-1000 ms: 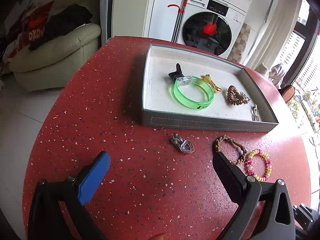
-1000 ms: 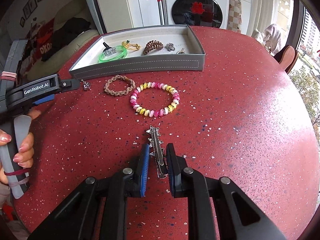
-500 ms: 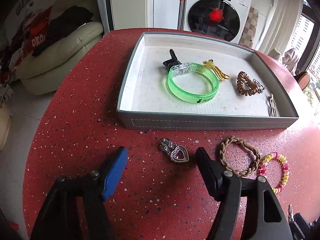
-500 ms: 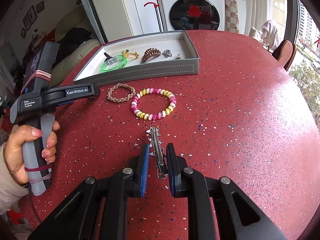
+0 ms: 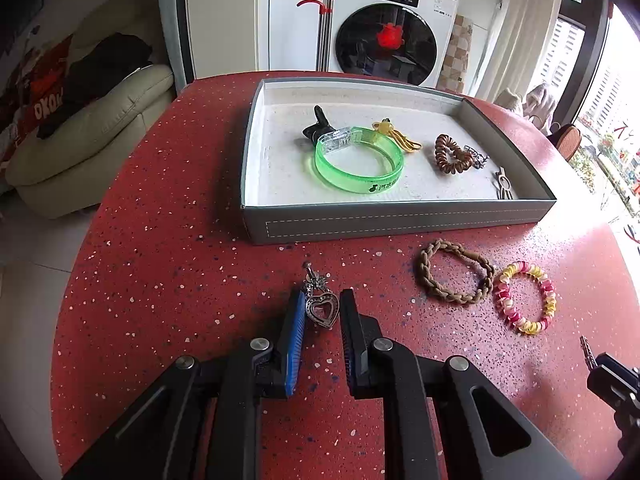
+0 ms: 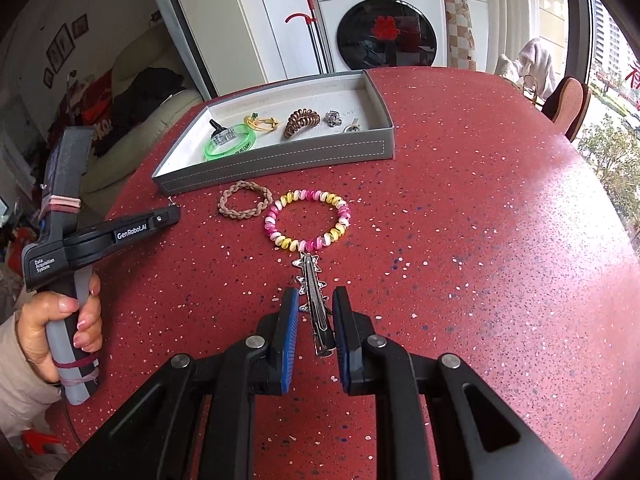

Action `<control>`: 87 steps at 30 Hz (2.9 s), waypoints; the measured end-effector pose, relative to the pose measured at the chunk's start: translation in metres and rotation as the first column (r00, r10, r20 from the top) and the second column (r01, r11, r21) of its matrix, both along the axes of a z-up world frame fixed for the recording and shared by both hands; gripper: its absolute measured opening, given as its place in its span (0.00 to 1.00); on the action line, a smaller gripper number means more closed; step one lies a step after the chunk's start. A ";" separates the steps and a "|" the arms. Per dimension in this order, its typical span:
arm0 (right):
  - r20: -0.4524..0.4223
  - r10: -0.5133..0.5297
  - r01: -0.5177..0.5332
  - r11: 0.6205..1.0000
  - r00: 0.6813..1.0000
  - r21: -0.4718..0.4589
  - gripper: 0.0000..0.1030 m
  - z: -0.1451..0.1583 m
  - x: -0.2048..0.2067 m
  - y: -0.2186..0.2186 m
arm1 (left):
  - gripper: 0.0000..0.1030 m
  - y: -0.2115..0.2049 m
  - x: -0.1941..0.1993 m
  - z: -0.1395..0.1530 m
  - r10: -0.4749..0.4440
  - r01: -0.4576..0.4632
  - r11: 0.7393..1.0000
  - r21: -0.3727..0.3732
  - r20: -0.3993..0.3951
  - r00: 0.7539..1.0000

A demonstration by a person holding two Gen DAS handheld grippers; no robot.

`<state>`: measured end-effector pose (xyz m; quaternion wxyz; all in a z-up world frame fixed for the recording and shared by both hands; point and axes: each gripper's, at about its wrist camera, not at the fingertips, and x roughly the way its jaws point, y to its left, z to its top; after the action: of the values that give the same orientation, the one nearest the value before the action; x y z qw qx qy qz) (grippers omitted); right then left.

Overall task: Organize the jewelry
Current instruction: 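Carry the heart pendant and silver barrette into the grey tray, open both grippers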

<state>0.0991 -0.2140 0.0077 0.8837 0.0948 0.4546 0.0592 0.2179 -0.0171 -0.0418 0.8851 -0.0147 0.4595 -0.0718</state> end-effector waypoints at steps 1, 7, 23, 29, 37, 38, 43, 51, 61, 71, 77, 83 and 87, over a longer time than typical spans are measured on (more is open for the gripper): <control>0.000 -0.002 0.002 1.000 1.000 0.006 0.19 0.001 0.001 -0.001 | 0.35 0.001 -0.002 0.003 -0.008 0.008 1.000 -0.008 0.005 1.000; 0.007 -0.007 0.007 1.000 1.000 0.022 0.18 0.008 0.008 0.000 | 0.35 0.007 -0.012 0.022 -0.055 0.056 0.998 -0.033 0.051 0.997; 0.060 0.012 -0.012 1.000 0.998 0.007 0.18 0.049 0.065 0.009 | 0.35 0.002 0.027 0.068 -0.111 0.119 0.992 -0.050 0.145 0.983; 0.065 -0.003 0.002 1.000 0.998 0.018 0.18 0.055 0.106 0.005 | 0.35 -0.008 0.055 0.070 -0.124 0.130 0.991 -0.032 0.152 0.981; 0.066 -0.045 0.045 0.999 0.997 0.012 0.18 0.050 0.155 -0.004 | 0.35 -0.024 0.097 0.058 -0.138 0.139 0.990 -0.004 0.120 0.983; 0.064 -0.053 0.052 0.999 0.997 0.012 0.18 0.048 0.162 -0.006 | 0.35 -0.026 0.102 0.055 -0.137 0.138 0.990 -0.002 0.113 0.984; 0.045 -0.092 0.091 0.996 0.995 0.023 0.18 0.034 0.190 -0.014 | 0.35 -0.034 0.121 0.042 -0.138 0.137 0.990 0.018 0.085 0.987; 0.005 -0.122 0.122 0.992 0.992 0.016 0.18 0.006 0.216 -0.018 | 0.35 -0.044 0.132 0.019 -0.146 0.143 0.988 0.066 0.044 0.988; -0.017 -0.130 0.129 0.991 0.991 -0.027 0.19 -0.014 0.219 -0.016 | 0.35 -0.053 0.132 0.007 -0.158 0.154 0.983 0.104 0.028 0.987; -0.020 -0.099 0.100 0.995 0.995 0.023 0.50 -0.010 0.215 -0.013 | 0.35 -0.053 0.129 0.008 -0.136 0.131 0.985 0.115 0.034 0.990; 0.000 -0.092 0.092 0.993 0.996 0.075 0.61 0.000 0.206 -0.012 | 0.35 -0.049 0.125 0.015 -0.103 0.098 0.989 0.109 0.044 0.994; 0.024 -0.097 0.094 0.990 0.995 0.110 0.62 0.012 0.196 -0.013 | 0.35 -0.046 0.124 0.019 -0.098 0.091 0.990 0.106 0.056 0.994; 0.031 -0.103 0.098 0.987 0.994 0.130 0.63 0.017 0.190 -0.014 | 0.35 -0.048 0.124 0.021 -0.107 0.102 0.990 0.102 0.050 0.993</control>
<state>0.2893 -0.2280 0.0248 0.8859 0.1731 0.4279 0.0454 0.3424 -0.0654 -0.0211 0.8922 0.0553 0.4378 -0.0957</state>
